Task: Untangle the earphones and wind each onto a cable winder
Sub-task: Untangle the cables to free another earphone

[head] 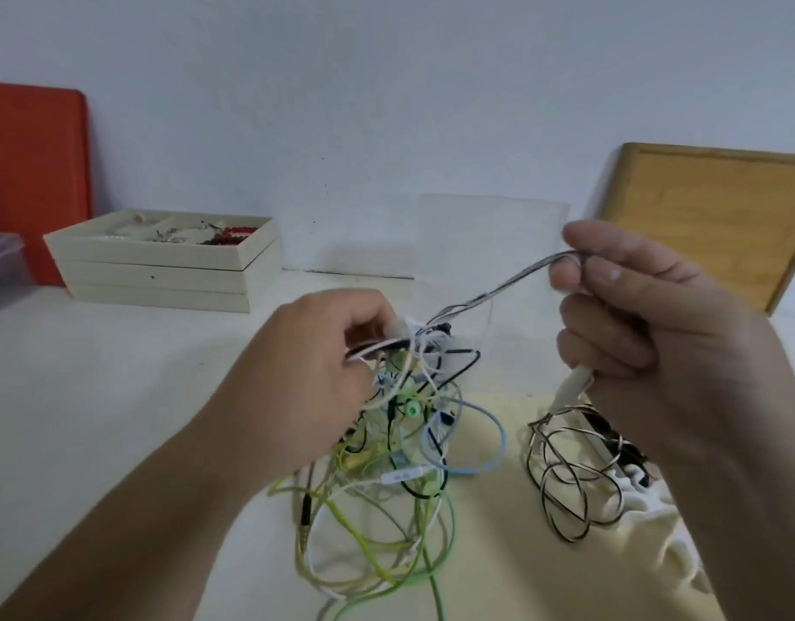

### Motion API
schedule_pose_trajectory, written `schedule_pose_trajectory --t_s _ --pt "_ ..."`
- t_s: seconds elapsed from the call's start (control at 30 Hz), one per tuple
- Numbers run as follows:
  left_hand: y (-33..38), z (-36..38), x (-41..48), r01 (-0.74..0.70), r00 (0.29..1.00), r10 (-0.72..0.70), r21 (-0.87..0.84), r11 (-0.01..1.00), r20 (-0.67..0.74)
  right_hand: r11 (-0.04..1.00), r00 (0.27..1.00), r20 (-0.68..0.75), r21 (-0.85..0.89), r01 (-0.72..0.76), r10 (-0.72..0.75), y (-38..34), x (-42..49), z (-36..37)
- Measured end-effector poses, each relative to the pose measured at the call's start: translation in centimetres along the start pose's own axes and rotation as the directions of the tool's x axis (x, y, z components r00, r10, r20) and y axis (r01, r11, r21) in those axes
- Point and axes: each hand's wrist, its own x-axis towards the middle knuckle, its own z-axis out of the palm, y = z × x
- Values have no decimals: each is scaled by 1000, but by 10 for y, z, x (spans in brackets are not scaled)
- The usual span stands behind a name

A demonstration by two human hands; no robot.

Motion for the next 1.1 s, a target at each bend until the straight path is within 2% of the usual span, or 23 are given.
schedule_pose_trajectory --t_s 0.1,0.17,0.27,0.3,0.33,0.4,0.43,0.47,0.57,0.6,0.7,0.8,0.87,0.93,1.0,1.1 --pt "-2 -14 4 50 999 -48 -141 989 21 998 983 -171 -15 -65 61 4 5 -5" --pt "-7 -22 8 65 998 -69 -201 977 -14 987 957 -267 -78 -138 113 9 6 -9" --pt "-13 -30 13 81 990 -116 -346 935 -84 953 950 -278 -220 -206 141 12 5 -11" --pt "-14 -32 15 88 984 -141 -396 914 -106 918 961 -230 -328 -222 151 11 4 -10" --pt "-15 -33 17 97 977 -171 -452 887 -126 840 972 -167 -494 -225 163 9 2 -8" --pt "-20 -35 18 100 969 -209 -557 825 -135 602 970 -52 -776 -189 237 8 -4 -4" --pt "-22 -36 18 96 973 -201 -599 795 -111 546 963 -18 -821 -167 267 9 -6 -1" --pt "-23 -37 18 97 982 -178 -643 760 -62 568 960 2 -807 -164 280 11 -6 2" --pt "-25 -39 12 214 970 -43 -755 619 240 807 962 -14 -541 -237 273 20 -3 7" --pt "-26 -36 11 259 943 1 -735 627 333 858 960 -49 -437 -269 276 24 -2 8" --pt "-28 -26 14 245 891 29 -535 809 453 924 945 -111 -200 -325 309 29 1 12" --pt "-27 -15 15 167 926 1 -412 896 378 947 950 -53 -80 -311 307 28 1 18" --pt "-22 -8 9 96 955 40 -433 896 294 959 962 9 -80 -270 272 28 -1 22" --pt "-16 0 1 88 951 65 -465 881 303 969 969 66 -83 -232 238 29 -2 23" --pt "-13 7 -5 88 963 42 -460 884 265 973 970 86 -69 -220 226 27 -3 23" --pt "-16 7 -5 35 992 9 -352 935 123 979 979 44 -65 -195 198 22 -4 20"
